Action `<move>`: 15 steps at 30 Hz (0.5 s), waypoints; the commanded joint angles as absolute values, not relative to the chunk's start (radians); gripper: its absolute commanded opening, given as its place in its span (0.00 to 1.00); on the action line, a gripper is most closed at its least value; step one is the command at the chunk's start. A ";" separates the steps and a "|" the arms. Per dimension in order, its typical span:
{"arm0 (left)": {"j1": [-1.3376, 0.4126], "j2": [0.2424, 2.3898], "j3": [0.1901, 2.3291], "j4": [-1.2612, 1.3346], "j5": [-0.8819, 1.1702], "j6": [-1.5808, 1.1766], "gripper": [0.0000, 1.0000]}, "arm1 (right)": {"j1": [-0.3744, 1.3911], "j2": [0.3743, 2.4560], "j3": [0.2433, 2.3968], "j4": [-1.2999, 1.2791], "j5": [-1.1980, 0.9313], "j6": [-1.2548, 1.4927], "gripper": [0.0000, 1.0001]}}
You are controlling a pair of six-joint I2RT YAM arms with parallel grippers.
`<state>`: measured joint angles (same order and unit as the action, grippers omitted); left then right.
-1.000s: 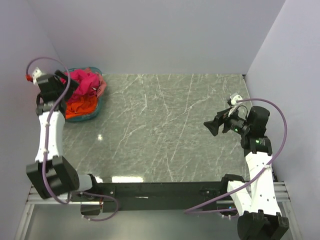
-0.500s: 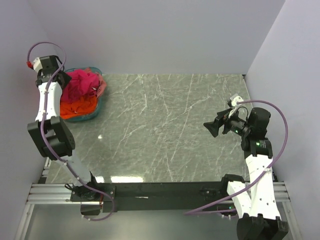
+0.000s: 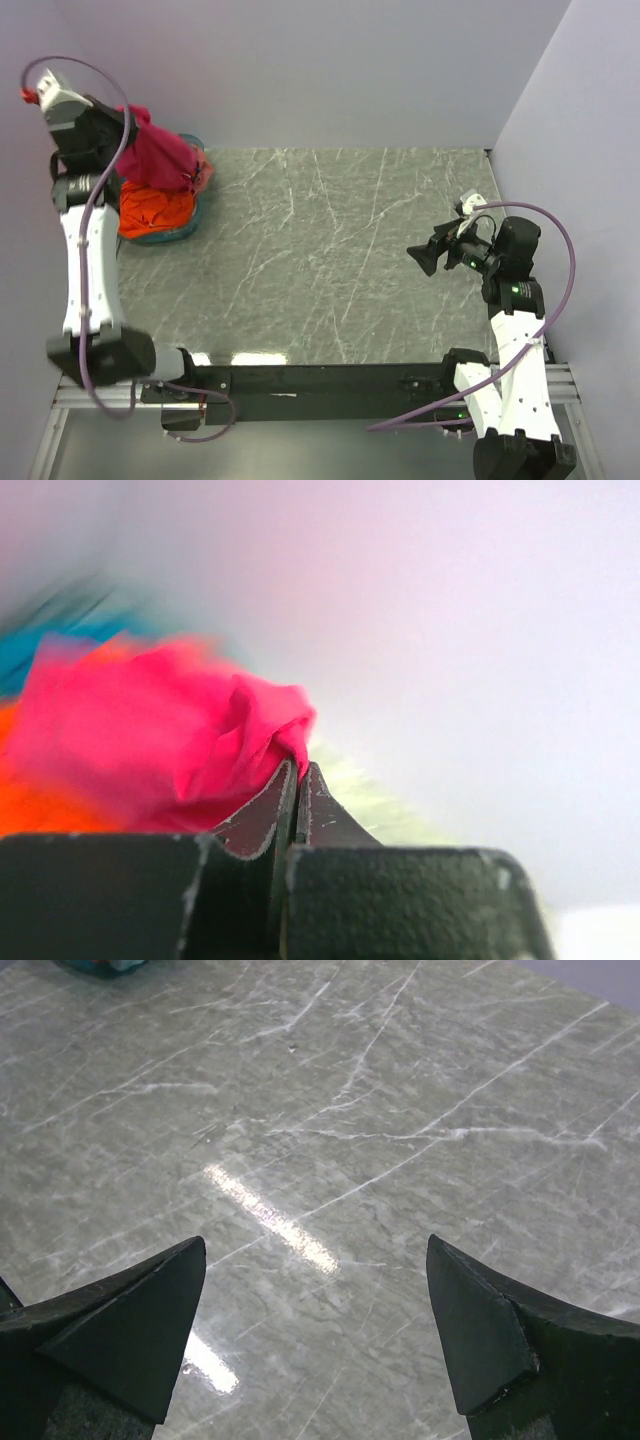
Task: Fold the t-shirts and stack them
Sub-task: Grab the tshirt from the pile, then move the tshirt to the center of the board
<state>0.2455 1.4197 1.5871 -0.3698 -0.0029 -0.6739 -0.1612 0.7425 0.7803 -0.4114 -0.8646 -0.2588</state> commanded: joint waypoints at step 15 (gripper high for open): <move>-0.162 1.356 1.752 0.051 0.437 -0.801 0.00 | -0.158 0.755 0.772 -0.377 -0.822 -0.270 0.96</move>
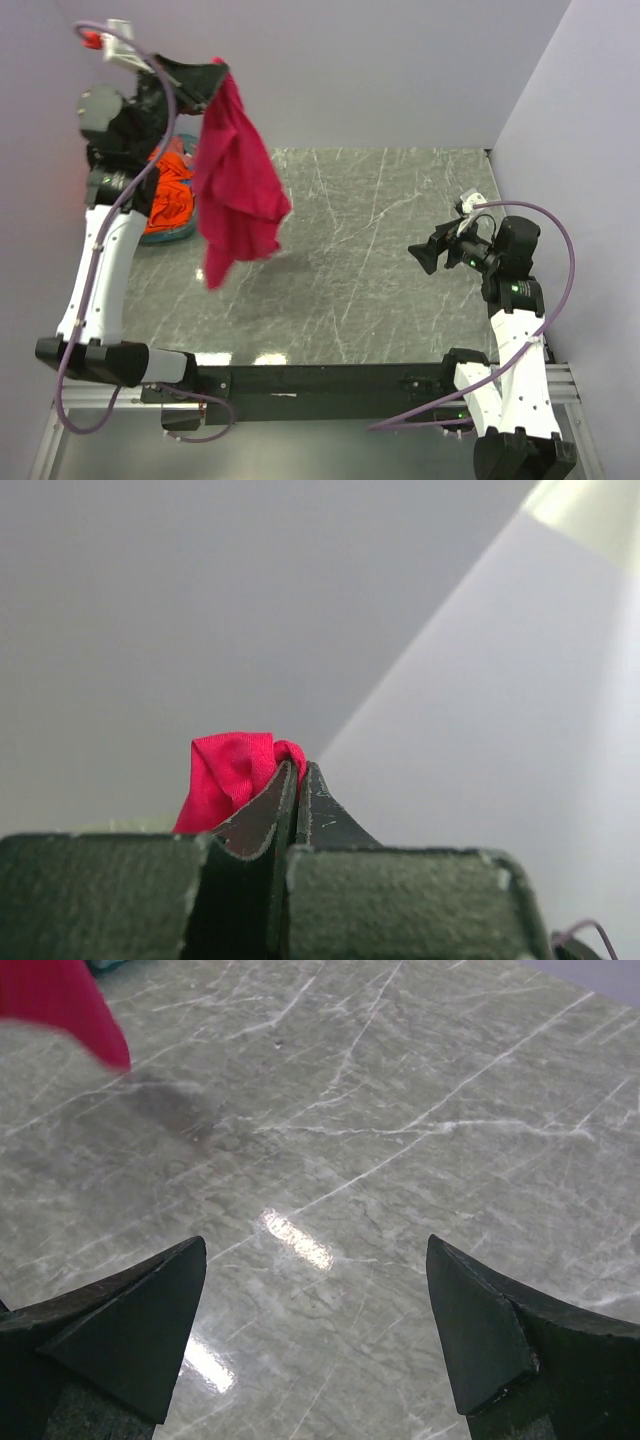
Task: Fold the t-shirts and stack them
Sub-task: Move the tshirt to the center of the board
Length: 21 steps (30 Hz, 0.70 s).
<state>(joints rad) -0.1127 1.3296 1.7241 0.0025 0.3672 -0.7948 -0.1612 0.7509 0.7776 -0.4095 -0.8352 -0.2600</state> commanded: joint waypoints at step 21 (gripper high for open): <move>-0.511 1.495 1.364 0.041 0.482 -0.580 0.00 | -0.161 0.779 0.769 -0.382 -0.793 -0.285 0.96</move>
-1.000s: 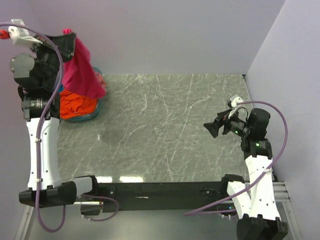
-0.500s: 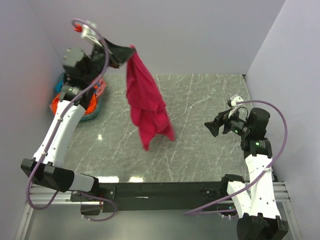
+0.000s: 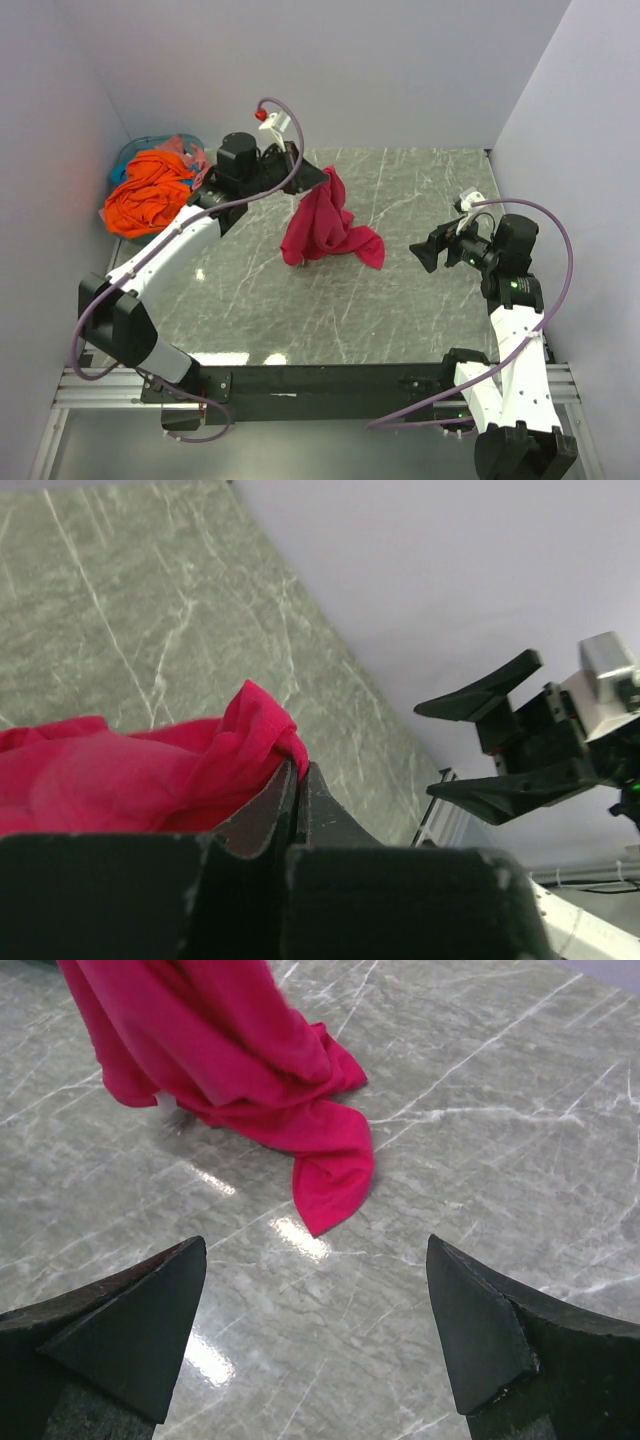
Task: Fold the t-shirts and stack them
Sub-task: Move the tshirt to the center of the board
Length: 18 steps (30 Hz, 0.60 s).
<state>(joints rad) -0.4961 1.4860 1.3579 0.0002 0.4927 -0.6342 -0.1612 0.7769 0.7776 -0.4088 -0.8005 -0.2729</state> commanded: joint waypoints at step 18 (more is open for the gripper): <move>-0.538 1.473 1.430 -0.242 0.003 -0.289 0.90 | -0.160 0.821 0.769 -0.416 -0.853 -0.330 0.96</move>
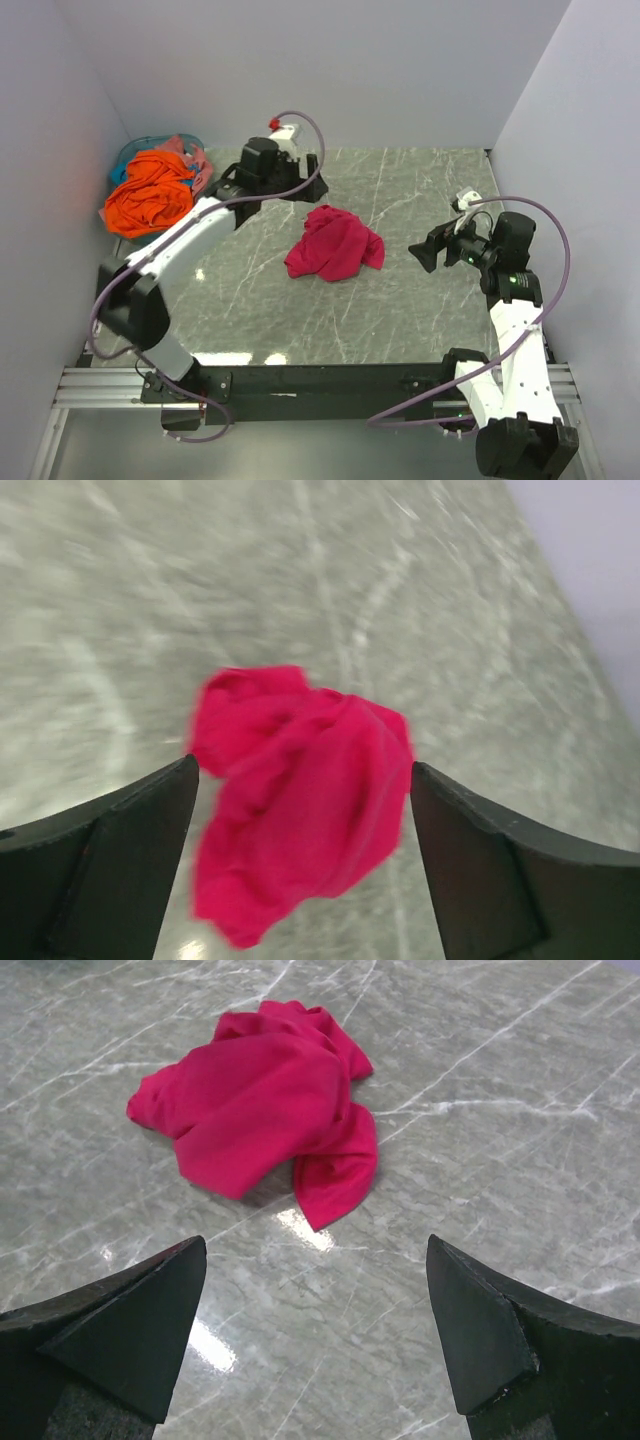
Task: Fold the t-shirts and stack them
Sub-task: Move the tshirt to the center of the board
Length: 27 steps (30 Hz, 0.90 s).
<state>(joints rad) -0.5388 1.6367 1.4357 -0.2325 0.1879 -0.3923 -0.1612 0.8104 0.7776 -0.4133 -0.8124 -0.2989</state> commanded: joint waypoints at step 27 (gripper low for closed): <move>-0.546 1.626 1.137 -0.393 0.249 -0.367 0.59 | 0.075 1.094 0.831 -0.437 -0.782 -0.359 0.82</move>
<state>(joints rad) -0.5297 1.6073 1.0721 -0.3878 0.2245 -0.3325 0.0696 1.1114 0.8425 -0.4648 -0.7769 -0.3790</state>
